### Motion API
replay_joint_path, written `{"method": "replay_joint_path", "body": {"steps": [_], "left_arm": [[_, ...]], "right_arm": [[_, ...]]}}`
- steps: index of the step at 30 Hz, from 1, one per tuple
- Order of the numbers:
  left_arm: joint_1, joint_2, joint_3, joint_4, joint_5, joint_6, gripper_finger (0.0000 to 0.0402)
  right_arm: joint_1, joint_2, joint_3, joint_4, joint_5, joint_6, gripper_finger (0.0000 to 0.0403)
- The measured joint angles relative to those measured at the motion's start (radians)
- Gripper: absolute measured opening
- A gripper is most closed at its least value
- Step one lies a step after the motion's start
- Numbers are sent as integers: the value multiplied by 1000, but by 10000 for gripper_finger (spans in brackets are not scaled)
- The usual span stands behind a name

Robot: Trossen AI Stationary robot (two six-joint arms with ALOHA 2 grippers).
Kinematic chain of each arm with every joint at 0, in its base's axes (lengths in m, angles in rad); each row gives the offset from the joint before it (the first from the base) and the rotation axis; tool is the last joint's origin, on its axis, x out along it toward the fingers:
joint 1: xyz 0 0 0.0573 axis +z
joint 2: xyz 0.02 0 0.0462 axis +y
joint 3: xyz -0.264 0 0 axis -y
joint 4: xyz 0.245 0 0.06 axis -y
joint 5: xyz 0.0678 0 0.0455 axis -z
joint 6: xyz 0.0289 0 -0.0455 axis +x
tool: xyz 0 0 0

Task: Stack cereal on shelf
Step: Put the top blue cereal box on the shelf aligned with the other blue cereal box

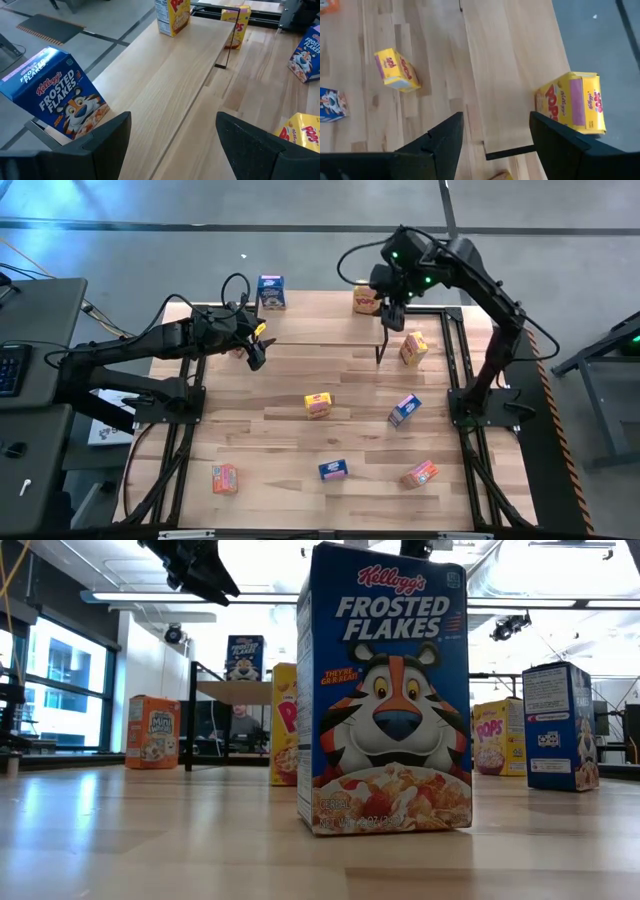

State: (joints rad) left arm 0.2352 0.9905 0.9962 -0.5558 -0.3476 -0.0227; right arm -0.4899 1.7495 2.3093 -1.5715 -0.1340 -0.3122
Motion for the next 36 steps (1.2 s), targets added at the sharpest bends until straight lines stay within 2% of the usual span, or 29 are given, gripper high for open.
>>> {"method": "replay_joint_path", "body": {"steps": [3, 10, 21, 28, 36], "left_arm": [[0, 0, 0, 0, 0, 0, 282], [0, 0, 0, 0, 0, 0, 282], [0, 0, 0, 0, 0, 0, 282], [0, 0, 0, 0, 0, 0, 282], [0, 0, 0, 0, 0, 0, 282]], "right_arm": [[53, -18, 0, 0, 33, 40, 220], [157, -46, 0, 0, 29, 126, 220], [309, -63, -1, 0, 86, 171, 220], [426, -63, -1, 0, 244, 182, 220], [523, -63, -1, 0, 232, 295, 220]]}}
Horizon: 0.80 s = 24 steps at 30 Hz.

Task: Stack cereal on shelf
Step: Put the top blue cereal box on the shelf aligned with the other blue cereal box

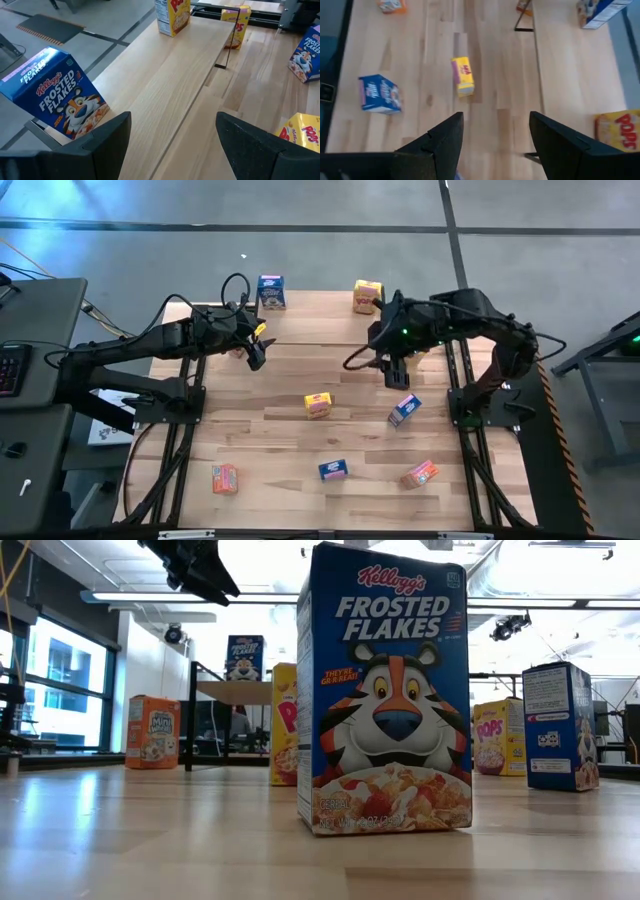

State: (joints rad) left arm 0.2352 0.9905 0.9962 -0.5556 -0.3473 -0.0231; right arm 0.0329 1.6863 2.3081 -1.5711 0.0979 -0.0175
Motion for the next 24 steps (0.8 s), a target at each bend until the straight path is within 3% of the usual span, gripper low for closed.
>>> {"method": "replay_joint_path", "body": {"steps": [24], "left_arm": [[0, 0, 0, 0, 0, -10, 282]], "right_arm": [[175, 0, 0, 0, 90, 115, 220]]}}
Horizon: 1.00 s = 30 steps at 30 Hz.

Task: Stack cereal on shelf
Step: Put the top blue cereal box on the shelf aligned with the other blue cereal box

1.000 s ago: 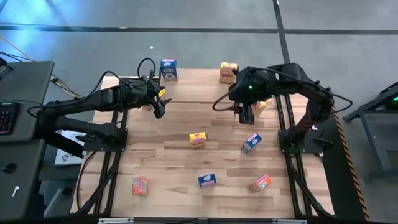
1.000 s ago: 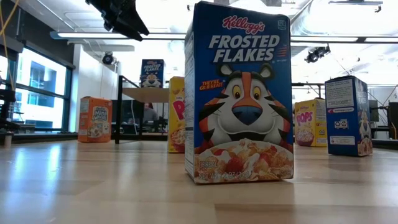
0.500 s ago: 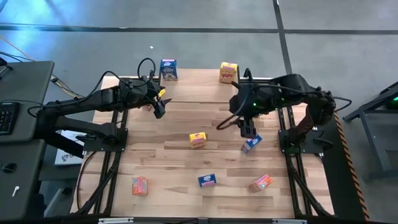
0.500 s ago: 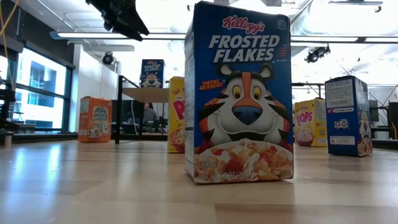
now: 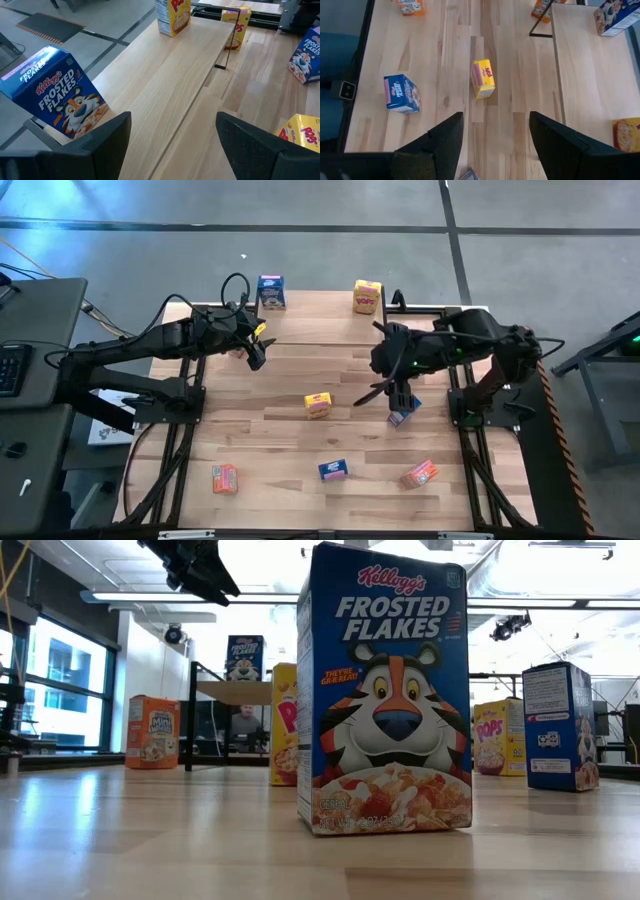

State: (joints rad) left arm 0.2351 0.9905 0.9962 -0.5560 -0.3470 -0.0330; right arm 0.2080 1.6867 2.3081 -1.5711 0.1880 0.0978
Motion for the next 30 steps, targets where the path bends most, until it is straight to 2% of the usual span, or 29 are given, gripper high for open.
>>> {"method": "replay_joint_path", "body": {"steps": [14, 24, 30], "left_arm": [[0, 0, 0, 0, 0, 0, 282], [0, 0, 0, 0, 0, -1, 282], [0, 0, 0, 0, 1, -18, 282]], "right_arm": [[30, -5, -32, 4, 21, 37, 220], [23, -109, -417, 8, 94, 37, 220], [-4, -234, -651, 116, 35, 59, 220]]}}
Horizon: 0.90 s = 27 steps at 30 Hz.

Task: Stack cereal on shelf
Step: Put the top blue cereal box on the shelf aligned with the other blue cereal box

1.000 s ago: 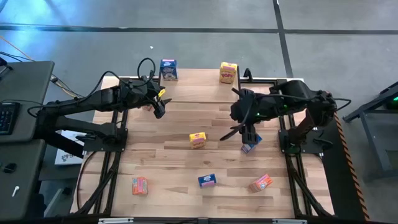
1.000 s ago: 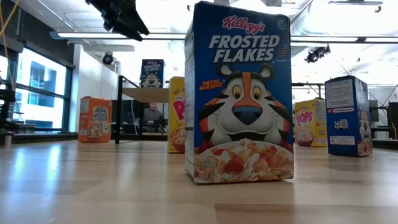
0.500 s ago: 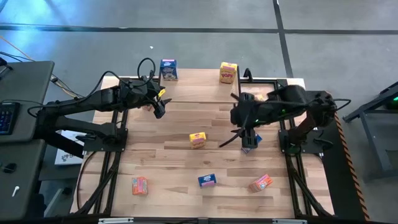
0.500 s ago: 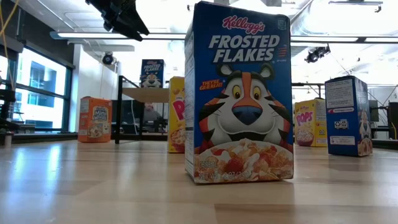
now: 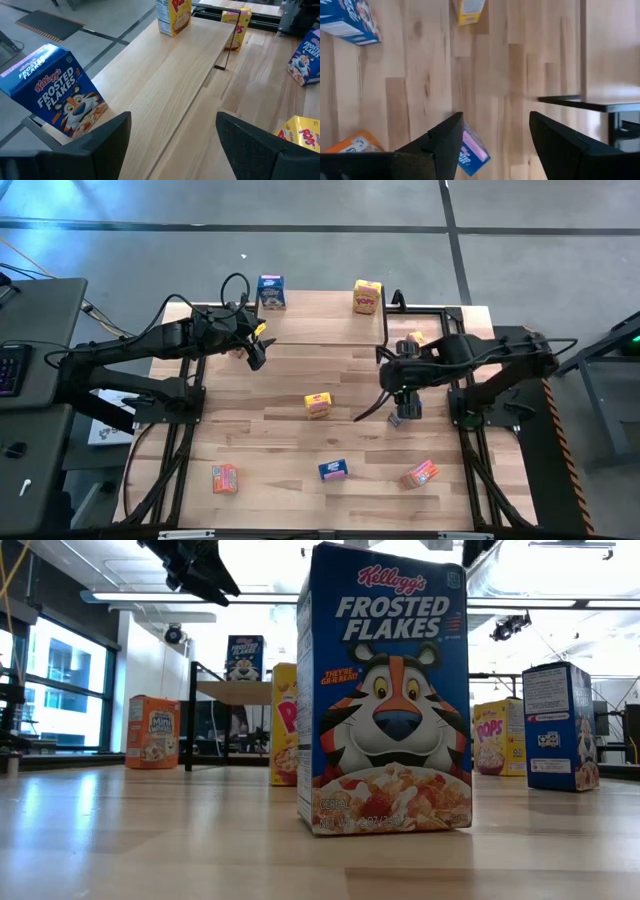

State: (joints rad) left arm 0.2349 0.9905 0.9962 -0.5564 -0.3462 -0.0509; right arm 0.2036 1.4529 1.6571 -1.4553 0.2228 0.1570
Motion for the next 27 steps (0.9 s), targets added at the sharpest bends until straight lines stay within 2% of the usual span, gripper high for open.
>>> {"method": "replay_joint_path", "body": {"steps": [7, 12, 16, 27], "left_arm": [[0, 0, 0, 0, 0, 0, 282], [0, 0, 0, 0, 0, 0, 282], [0, 0, 0, 0, 0, -1, 282], [0, 0, 0, 1, 0, 0, 282]], "right_arm": [[-26, -188, -247, 150, -22, -5, 220], [-58, -287, -354, 216, -23, -19, 220], [-86, -323, -396, 260, -26, -50, 220], [-126, -312, -397, 303, -128, -150, 220]]}}
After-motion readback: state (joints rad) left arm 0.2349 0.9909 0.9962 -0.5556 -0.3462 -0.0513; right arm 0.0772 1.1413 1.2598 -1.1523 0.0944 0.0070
